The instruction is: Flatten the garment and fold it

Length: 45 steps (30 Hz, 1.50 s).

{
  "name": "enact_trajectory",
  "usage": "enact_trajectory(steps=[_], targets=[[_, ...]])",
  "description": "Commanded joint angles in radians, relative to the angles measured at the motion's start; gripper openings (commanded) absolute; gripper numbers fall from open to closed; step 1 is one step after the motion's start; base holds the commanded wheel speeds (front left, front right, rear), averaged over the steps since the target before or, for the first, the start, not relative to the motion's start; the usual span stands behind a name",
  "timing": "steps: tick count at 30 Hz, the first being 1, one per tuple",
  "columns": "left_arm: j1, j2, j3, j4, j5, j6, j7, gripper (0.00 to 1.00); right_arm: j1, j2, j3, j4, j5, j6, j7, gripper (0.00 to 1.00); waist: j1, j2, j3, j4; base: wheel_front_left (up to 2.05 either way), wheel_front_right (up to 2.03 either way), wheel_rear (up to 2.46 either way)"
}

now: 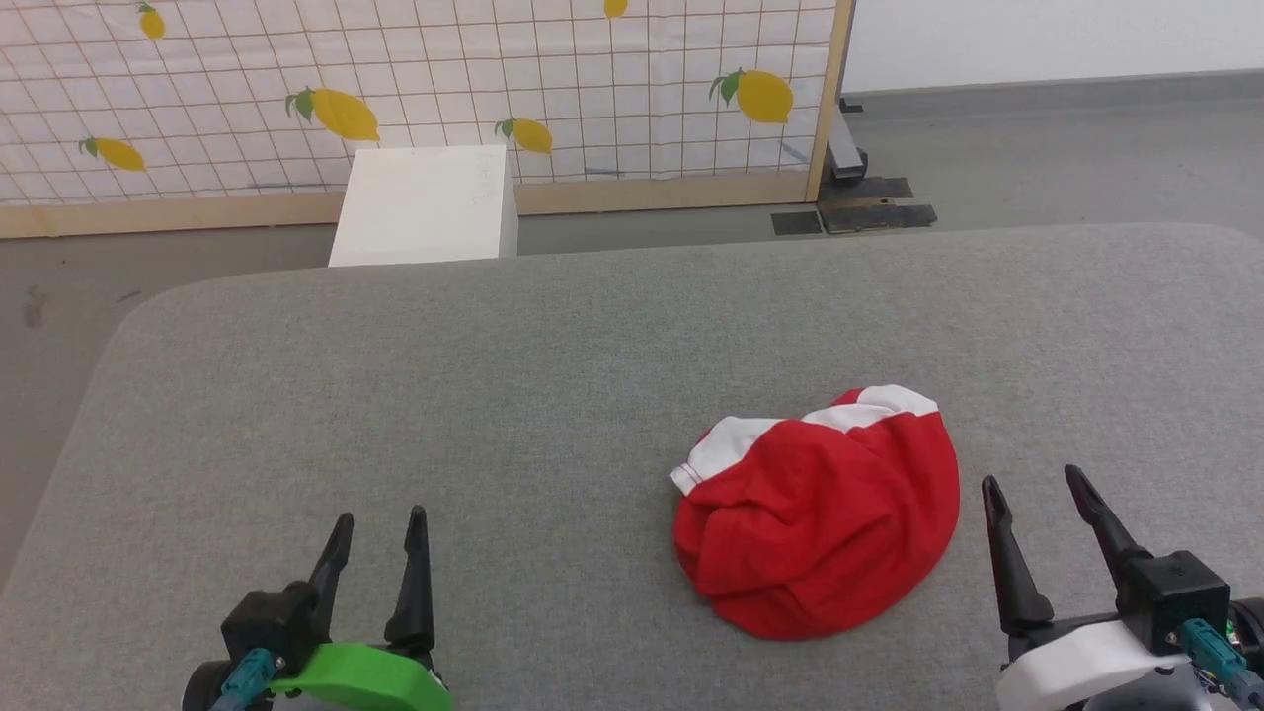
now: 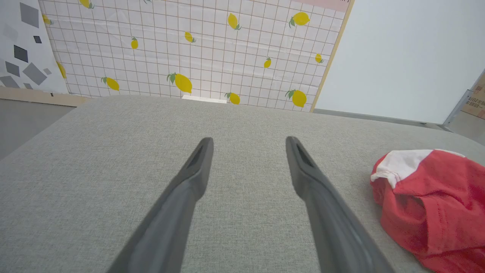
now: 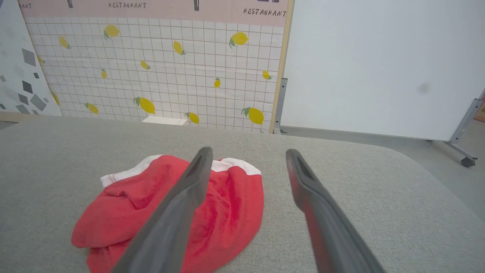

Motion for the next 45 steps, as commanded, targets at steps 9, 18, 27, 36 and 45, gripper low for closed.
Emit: enact_trajectory(steps=[9, 18, 27, 36, 45], targets=[[-0.003, -0.014, 0.008, 0.003, 0.022, -0.009, -0.004, 1.00, -0.041, 0.001, 0.070, 0.007, -0.004, -0.002, 0.028, 1.00, 0.0000, 0.0000, 0.012, 0.008, 0.00, 0.00, 0.00], [-0.060, -0.025, -0.009, -0.007, 0.025, -0.016, -0.004, 1.00, -0.291, -0.041, 0.329, 0.187, -0.010, -0.002, 0.325, 1.00, 0.0000, 0.0000, 0.080, 0.072, 0.00, 0.00, 0.00], [-0.084, -0.032, -0.010, -0.002, 0.022, -0.021, -0.004, 1.00, -0.379, -0.087, 0.374, 0.303, 0.008, -0.002, 0.712, 0.37, 0.0000, 0.0000, 0.135, 0.157, 0.00, 0.00, 0.00], [-0.074, -0.033, 0.000, 0.008, 0.026, -0.022, -0.004, 1.00, -0.387, -0.050, 0.378, 0.224, 0.039, -0.002, 0.543, 0.00, 0.0000, 0.0000, 0.097, 0.150, 0.00, 0.00, 0.00], [-0.051, -0.034, 0.001, 0.011, 0.040, -0.025, -0.004, 1.00, -0.481, -0.016, 0.412, 0.054, 0.171, -0.002, 0.313, 0.00, 0.0000, 0.0000, 0.053, 0.110, 0.00, 0.00, 0.00]])
